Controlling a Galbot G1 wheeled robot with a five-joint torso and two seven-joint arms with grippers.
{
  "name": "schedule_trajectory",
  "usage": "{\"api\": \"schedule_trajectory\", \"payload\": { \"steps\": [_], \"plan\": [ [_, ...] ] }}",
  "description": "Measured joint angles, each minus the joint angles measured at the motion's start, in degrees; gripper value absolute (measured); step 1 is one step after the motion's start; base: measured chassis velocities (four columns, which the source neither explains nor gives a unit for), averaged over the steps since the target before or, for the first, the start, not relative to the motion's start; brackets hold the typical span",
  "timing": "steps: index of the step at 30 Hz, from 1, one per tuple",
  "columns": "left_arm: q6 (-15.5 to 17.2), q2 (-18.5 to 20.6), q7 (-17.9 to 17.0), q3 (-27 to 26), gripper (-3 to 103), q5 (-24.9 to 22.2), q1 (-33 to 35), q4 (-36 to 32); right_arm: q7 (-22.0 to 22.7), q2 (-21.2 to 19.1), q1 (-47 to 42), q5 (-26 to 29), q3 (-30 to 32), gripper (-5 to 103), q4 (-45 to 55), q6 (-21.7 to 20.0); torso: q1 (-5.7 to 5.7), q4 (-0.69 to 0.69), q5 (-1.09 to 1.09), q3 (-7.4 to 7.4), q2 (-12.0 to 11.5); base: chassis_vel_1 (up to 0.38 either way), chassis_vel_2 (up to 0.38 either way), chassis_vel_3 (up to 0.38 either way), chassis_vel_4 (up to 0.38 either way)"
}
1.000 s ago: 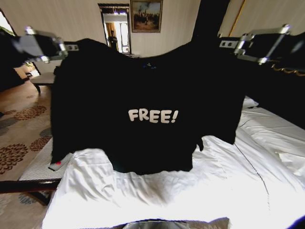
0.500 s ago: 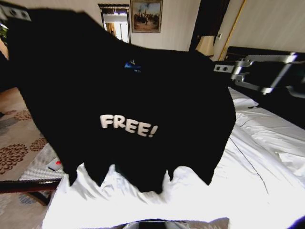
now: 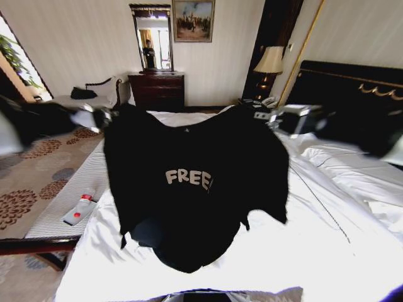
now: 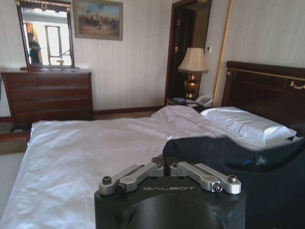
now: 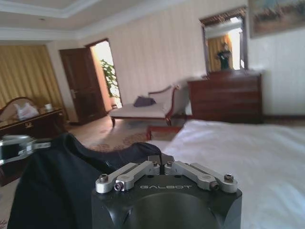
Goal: Fold the clothes on the bed.
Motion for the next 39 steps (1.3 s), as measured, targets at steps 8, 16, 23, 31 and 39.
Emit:
{"api": "schedule_trajectory", "payload": {
  "steps": [8,16,23,31,39],
  "plan": [
    [-0.62,-9.65,4.69,18.48,1,21.73,-0.47,6.92,-3.15,11.20,-5.70,-17.16,-13.15,0,-9.29,0.78,0.01,0.00,0.02,0.00,-0.01,0.000,0.000,0.000,0.000],
    [-1.09,-21.46,7.69,35.12,1,37.70,-1.05,18.06,-7.28,22.11,-12.08,-31.43,-20.80,0,-21.63,0.74,0.01,-0.04,0.02,0.00,-0.01,0.000,0.000,0.000,0.000],
    [-1.65,-29.25,9.81,43.01,1,45.70,-1.44,27.92,-11.89,31.04,-13.92,-44.14,-26.62,0,-34.78,1.65,0.01,0.02,0.02,0.00,-0.01,0.000,0.000,0.000,0.000],
    [-1.93,-35.61,13.32,48.96,1,52.41,-2.36,38.99,-19.48,36.90,-12.22,-53.16,-31.68,0,-49.13,4.62,0.00,0.01,0.02,0.00,0.00,0.000,0.000,0.000,0.000],
    [-3.71,-43.27,18.15,51.51,1,59.27,-5.74,50.55,-22.96,41.31,-9.48,-58.07,-32.76,0,-59.71,6.93,0.00,-0.02,0.01,-0.01,0.00,0.000,0.000,0.000,0.000]
  ]
}}
